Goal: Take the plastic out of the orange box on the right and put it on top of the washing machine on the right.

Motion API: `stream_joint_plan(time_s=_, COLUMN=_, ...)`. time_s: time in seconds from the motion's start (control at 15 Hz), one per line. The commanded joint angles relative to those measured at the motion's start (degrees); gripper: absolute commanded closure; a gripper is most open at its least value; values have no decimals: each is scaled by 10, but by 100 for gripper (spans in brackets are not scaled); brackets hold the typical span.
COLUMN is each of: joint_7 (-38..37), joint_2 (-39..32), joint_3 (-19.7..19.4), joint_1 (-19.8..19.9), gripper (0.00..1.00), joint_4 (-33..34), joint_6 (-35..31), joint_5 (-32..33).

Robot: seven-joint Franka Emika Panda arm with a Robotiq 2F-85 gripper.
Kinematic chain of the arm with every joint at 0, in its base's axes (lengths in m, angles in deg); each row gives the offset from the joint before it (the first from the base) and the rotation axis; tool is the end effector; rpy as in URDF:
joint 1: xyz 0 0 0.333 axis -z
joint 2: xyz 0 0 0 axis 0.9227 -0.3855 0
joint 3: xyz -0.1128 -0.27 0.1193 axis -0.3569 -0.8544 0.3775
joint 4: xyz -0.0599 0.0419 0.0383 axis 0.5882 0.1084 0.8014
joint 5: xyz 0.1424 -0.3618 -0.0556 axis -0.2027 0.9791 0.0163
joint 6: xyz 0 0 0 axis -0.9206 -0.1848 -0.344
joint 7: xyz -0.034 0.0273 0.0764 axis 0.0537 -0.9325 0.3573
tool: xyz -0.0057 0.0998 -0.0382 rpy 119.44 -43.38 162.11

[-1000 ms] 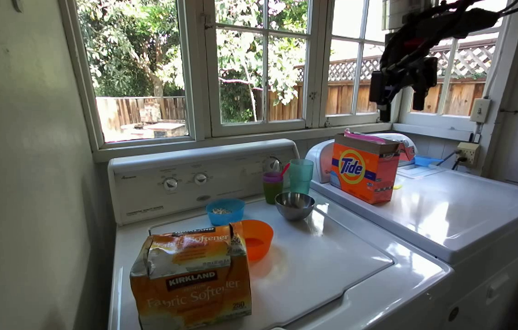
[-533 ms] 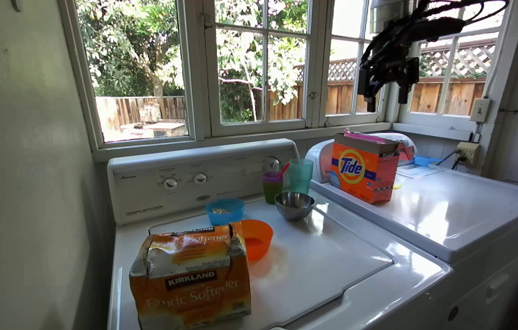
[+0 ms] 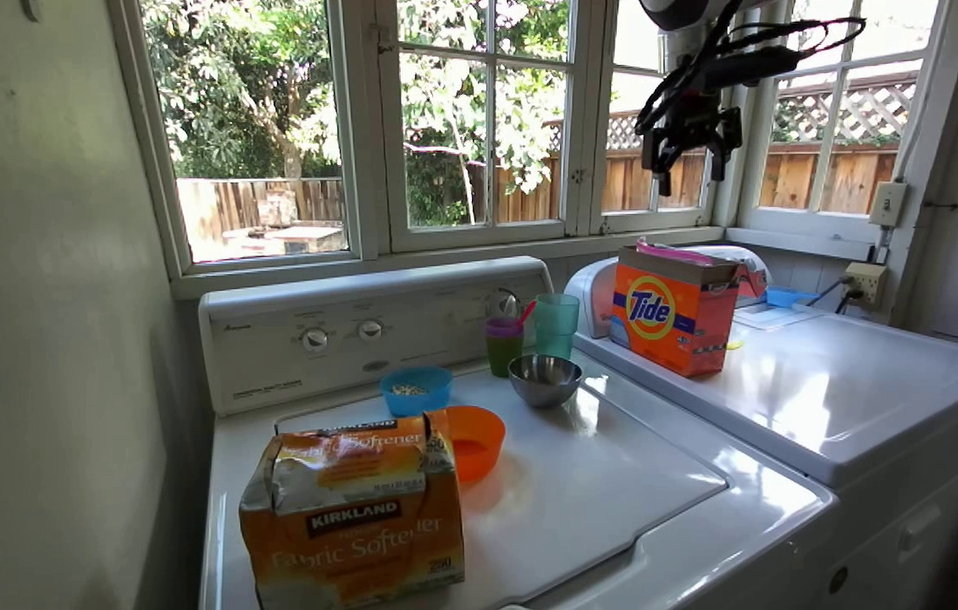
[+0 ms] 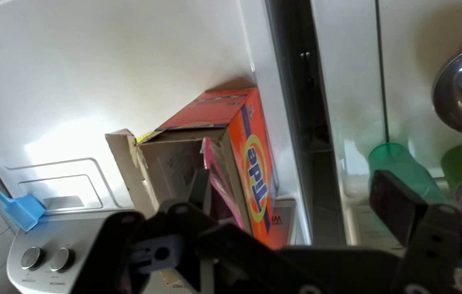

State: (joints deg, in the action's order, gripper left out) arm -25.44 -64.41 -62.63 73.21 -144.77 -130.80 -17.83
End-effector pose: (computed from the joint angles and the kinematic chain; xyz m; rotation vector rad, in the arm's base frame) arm 0.5474 -0.1035 0.5701 2.8674 -0.2313 0.1568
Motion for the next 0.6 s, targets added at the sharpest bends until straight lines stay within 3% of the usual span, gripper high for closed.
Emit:
stream_joint_plan(time_s=0.0, joint_7=-9, joint_2=-86, joint_3=-17, joint_1=5, gripper=0, joint_4=108, joint_6=39, joint_5=26)
stream_joint_plan(time_s=0.47, joint_7=25, joint_2=-197, joint_3=-46, joint_1=9, gripper=0, joint_4=234, joint_6=124, joint_5=45)
stream_joint_plan(time_s=0.53, joint_7=12, joint_2=-156, joint_3=-43, joint_1=6, gripper=0, joint_4=178, joint_6=79, joint_5=39)
